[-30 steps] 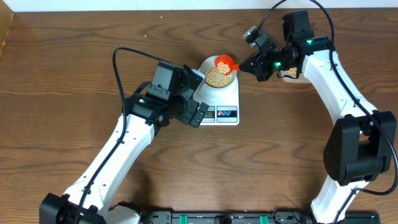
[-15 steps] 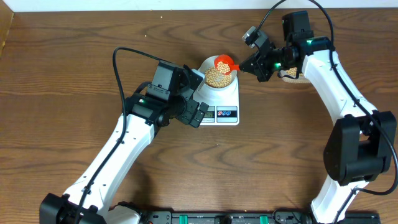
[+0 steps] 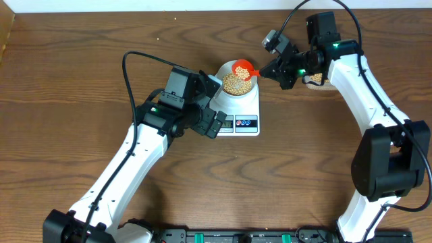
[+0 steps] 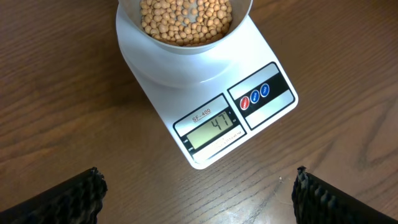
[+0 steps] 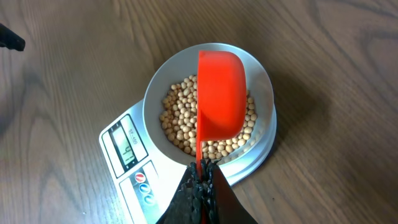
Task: Scoop item into bowl and weigh 50g on scale
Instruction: 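Tilt the red scoop over the bowl to trickle beans back in, then keep trickling beans from the scoop into the bowl, right gripper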
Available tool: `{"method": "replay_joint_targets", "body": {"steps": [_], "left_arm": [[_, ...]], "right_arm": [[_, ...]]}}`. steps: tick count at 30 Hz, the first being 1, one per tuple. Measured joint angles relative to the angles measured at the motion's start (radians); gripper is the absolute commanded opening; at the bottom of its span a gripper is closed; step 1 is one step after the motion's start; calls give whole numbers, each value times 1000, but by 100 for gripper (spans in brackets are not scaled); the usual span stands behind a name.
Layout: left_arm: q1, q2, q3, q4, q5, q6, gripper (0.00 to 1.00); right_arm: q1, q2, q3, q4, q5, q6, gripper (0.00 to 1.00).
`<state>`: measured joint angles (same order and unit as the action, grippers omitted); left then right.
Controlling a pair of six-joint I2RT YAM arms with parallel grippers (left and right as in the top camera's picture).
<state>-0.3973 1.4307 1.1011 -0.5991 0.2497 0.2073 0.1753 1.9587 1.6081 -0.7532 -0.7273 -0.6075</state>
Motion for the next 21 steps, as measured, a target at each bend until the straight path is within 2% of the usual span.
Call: {"method": "replay_joint_targets", "body": {"steps": [9,21], "left_arm": [[0,0,0,0,0,0,98],[0,0,0,0,0,0,98]], "right_arm": [[0,0,0,4,0,3,1],[-11,0,0,6,-86,220,1]]}}
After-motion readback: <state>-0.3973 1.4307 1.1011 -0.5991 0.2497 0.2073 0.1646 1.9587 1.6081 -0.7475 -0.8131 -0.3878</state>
